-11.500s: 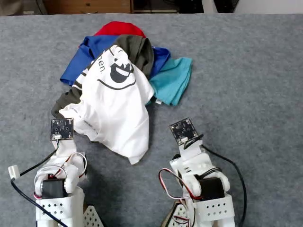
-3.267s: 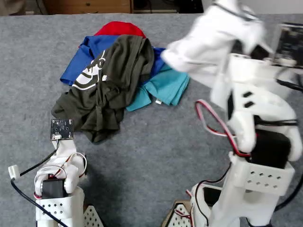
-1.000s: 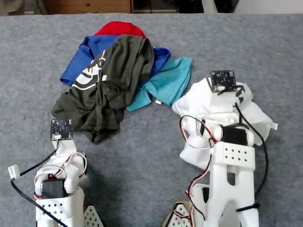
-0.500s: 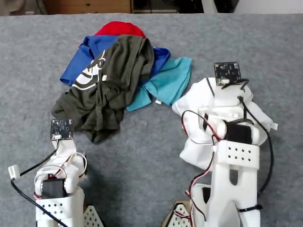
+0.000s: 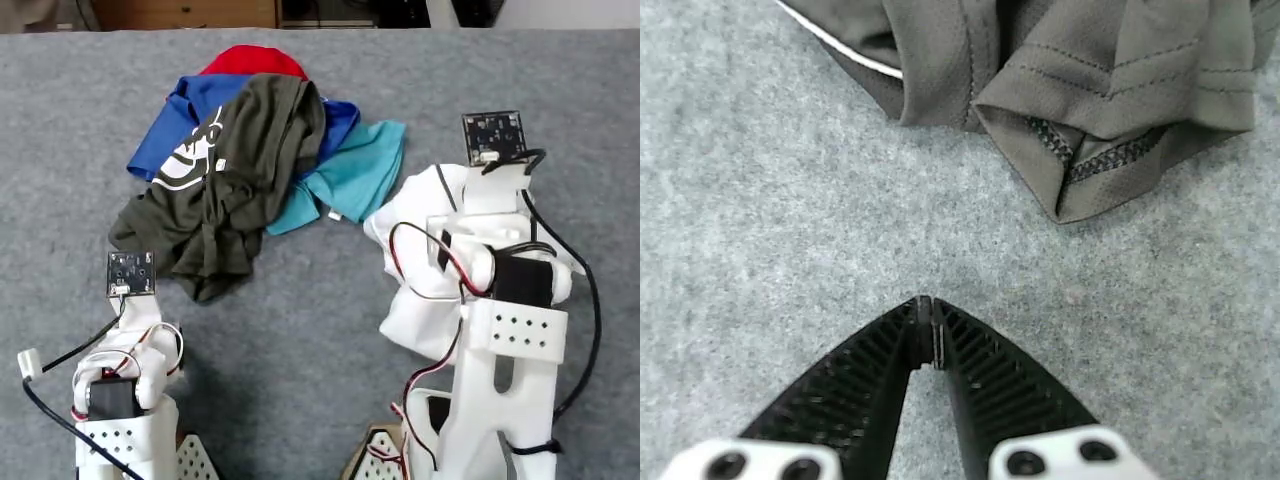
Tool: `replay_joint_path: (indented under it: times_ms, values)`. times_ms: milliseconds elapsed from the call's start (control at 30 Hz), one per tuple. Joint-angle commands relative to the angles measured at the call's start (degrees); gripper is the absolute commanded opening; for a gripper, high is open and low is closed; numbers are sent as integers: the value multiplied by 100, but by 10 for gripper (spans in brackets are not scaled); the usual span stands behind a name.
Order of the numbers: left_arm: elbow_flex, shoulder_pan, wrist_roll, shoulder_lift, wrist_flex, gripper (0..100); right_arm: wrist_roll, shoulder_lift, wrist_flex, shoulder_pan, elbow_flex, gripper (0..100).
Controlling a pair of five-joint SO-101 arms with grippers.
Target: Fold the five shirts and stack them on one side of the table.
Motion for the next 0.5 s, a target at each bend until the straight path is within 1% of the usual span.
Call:
replay_joint_path:
  times_ms: [0, 100, 400, 467]
  values:
    - [79, -9, -9, -13, 35, 19, 0, -119, 123, -215, -286, 353]
    - [79, -9, -9, -13, 35, 19, 0, -119, 264, -330, -312, 353]
    - [79, 18, -9, -22, 9, 19, 0, -127, 387, -321, -277, 353]
    - [79, 141, 9, -22, 9, 19, 0, -119, 369, -330, -303, 353]
